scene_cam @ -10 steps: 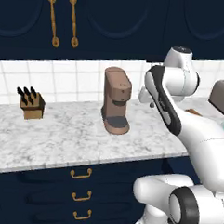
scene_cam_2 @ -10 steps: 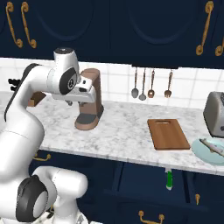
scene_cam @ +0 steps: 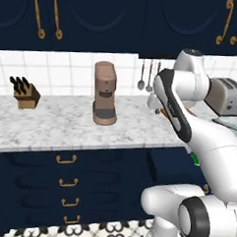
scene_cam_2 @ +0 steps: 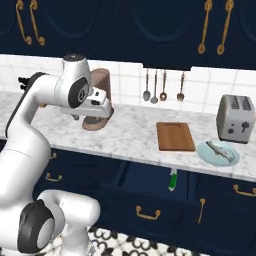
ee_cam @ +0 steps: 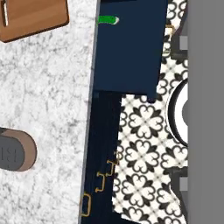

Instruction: Pick up the knife from the drawer and place it on the cutting board. Then place the meat from the plate to the cutting board.

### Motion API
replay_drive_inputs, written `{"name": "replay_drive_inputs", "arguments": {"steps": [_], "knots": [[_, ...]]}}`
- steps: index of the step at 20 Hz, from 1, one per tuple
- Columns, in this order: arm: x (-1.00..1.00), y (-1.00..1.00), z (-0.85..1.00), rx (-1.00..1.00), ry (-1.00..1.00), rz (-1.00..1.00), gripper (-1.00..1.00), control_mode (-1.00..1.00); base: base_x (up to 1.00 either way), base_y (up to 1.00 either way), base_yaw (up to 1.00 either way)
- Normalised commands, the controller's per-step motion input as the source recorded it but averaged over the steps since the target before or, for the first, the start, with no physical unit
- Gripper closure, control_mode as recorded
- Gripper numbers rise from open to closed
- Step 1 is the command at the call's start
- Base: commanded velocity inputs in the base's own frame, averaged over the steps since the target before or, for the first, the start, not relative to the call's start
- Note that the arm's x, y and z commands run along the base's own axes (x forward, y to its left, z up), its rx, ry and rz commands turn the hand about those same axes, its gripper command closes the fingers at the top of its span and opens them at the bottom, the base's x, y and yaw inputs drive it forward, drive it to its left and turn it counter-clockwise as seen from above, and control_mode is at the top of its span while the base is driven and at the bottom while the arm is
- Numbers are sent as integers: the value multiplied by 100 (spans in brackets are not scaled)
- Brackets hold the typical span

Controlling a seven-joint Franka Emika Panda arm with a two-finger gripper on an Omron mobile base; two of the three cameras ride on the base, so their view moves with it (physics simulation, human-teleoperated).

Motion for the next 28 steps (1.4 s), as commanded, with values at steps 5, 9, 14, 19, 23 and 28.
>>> {"name": "replay_drive_inputs", "arguments": {"steps": [5,9,14,19,23,28], "knots": [[0,0,0,0,0,0,-100,100,-23,-100,33],[0,0,0,0,0,0,-100,100,-12,-100,32],[0,0,0,0,0,0,-100,100,-15,-100,32],[0,0,0,0,0,0,-100,100,0,-95,34],[0,0,0,0,0,0,-100,100,16,-69,32],[0,0,0,0,0,0,-100,100,48,-19,21]]}}
